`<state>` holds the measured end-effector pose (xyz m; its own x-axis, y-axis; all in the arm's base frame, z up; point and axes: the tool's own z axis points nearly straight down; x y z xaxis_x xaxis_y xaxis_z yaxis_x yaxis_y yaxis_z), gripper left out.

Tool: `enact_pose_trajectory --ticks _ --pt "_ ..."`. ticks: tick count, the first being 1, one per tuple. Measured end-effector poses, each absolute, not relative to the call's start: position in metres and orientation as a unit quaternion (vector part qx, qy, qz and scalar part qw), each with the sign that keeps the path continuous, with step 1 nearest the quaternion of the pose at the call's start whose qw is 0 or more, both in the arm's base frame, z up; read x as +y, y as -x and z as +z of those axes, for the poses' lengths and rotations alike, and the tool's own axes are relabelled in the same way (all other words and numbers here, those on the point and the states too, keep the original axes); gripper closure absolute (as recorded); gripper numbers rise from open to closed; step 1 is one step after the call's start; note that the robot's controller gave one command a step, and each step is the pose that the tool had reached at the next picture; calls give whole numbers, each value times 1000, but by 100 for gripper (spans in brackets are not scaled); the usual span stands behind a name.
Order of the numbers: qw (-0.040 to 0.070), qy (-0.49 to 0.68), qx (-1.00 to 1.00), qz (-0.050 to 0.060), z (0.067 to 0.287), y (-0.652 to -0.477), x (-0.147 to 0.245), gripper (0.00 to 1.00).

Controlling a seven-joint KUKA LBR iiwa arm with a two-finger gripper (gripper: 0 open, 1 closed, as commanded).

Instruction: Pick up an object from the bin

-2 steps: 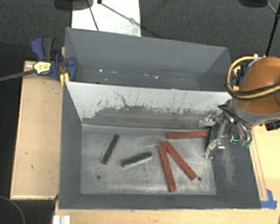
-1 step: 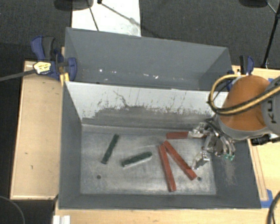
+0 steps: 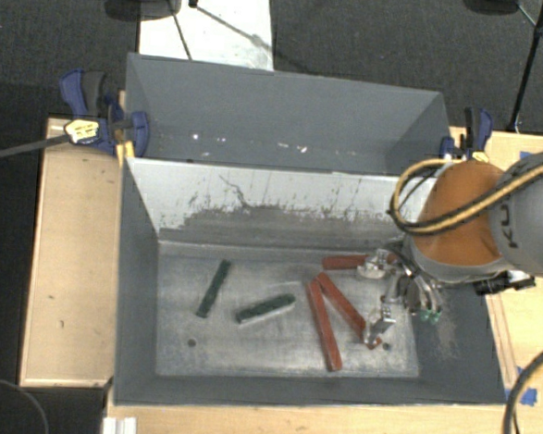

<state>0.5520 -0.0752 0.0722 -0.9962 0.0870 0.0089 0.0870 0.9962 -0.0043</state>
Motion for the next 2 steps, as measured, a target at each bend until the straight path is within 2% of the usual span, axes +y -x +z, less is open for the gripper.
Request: enact_pose_trajectory --ticks 1,2 --pt "3 42 -999 2 73 -552 -75 100" --pt "3 41 -999 2 73 -553 -75 100"
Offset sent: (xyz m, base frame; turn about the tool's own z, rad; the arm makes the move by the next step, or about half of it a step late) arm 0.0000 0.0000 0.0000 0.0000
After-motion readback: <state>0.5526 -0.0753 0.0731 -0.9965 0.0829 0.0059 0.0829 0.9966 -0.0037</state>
